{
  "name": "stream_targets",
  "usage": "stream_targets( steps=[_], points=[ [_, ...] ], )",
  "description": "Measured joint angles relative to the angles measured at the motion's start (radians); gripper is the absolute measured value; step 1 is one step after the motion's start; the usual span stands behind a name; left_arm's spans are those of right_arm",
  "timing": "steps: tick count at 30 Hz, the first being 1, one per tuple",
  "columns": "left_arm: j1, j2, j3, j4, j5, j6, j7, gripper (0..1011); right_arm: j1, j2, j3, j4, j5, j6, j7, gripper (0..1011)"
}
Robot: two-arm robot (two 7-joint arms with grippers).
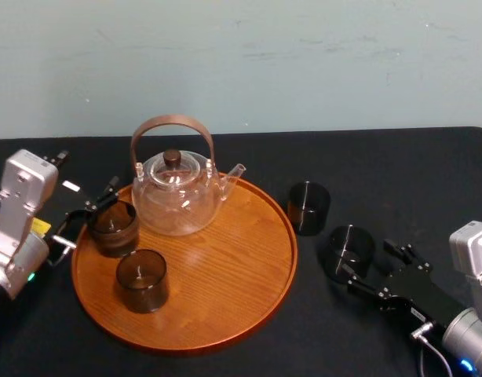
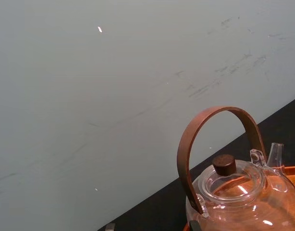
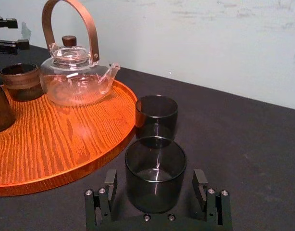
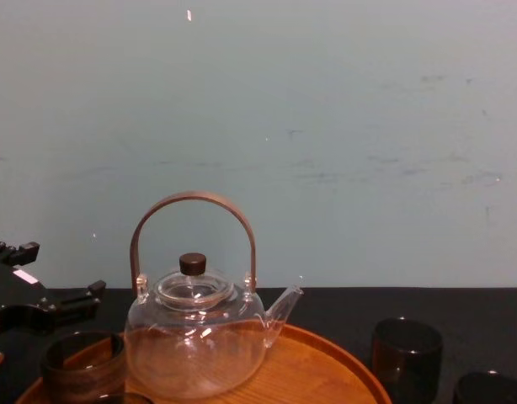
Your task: Pick up the glass from the table and place it on the tray.
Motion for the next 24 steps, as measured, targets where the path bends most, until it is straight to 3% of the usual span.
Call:
stream_targets(
  steps=[13, 24],
  points=[
    [0.0, 0.0, 0.0, 0.0, 0.0, 0.0, 0.0, 1001, 0.036, -0.04, 0.006, 0.064, -0.011, 0.008, 0.041, 1002],
    [0.0, 0.0, 0.0, 0.0, 0.0, 0.0, 0.0, 1001, 0.103, -0.066, -0.011, 0.143, -0.011, 0.016, 0.076, 1002]
  ],
)
